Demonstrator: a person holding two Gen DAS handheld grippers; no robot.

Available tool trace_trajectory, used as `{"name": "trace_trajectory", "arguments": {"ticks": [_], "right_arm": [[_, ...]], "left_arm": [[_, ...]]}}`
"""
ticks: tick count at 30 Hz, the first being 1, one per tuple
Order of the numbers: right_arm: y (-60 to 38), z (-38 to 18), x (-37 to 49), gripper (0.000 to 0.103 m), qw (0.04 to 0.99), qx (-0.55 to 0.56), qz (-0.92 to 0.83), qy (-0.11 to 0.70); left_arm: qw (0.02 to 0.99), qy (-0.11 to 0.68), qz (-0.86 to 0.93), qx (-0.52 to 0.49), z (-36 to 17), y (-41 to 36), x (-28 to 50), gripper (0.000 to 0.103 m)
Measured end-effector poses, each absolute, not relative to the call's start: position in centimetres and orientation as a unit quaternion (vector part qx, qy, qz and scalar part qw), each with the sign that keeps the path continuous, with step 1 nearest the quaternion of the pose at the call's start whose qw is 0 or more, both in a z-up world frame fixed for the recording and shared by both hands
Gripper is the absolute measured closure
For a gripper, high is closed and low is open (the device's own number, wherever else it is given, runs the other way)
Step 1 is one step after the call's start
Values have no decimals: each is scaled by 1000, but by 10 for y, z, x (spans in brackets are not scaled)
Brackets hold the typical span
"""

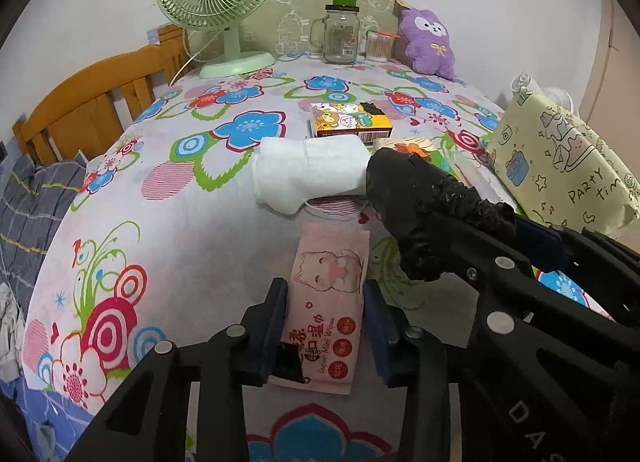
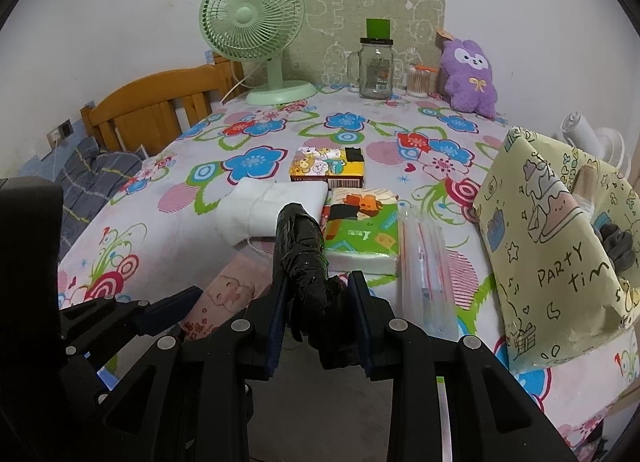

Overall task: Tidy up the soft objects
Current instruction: 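Grasp the pink wet-wipes pack with the left gripper and lift it, then carry the pink wipes pack and black item over to the gift-paper box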

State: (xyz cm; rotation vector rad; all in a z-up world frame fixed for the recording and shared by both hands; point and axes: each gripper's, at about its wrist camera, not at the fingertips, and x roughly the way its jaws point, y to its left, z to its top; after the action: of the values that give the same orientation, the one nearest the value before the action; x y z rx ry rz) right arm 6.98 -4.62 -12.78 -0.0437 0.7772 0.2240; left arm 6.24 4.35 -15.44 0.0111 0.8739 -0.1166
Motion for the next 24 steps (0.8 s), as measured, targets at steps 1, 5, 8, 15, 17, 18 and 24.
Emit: {"name": "trace_trajectory", "arguments": {"ticks": [1,5,8,15,17,18,24], "right_arm": [[-48,-127,69,70,919,-20,110,378],[-53,-121,67,70,920,-12,114,374],[-57,-115,64,70,923,-8,116,366],[-66,-96,60,70,931,2,119,346],[-68,-90,60,70,933,4,119,341],[-68,-87,60,70,934,5,119,338],[-73,-69,61,70,939,6,119,323]], "left_arm": [[905,421,-55,5,-153,42,61,65],[911,410,-49,7,-144,37,57,65],[914,403,-46,7,-137,34,53,65],[923,382,-43,11,-116,27,50,65],[925,376,-42,11,-109,24,50,65],[926,374,-42,12,-107,24,49,65],[933,358,-39,13,-89,19,50,65]]}}
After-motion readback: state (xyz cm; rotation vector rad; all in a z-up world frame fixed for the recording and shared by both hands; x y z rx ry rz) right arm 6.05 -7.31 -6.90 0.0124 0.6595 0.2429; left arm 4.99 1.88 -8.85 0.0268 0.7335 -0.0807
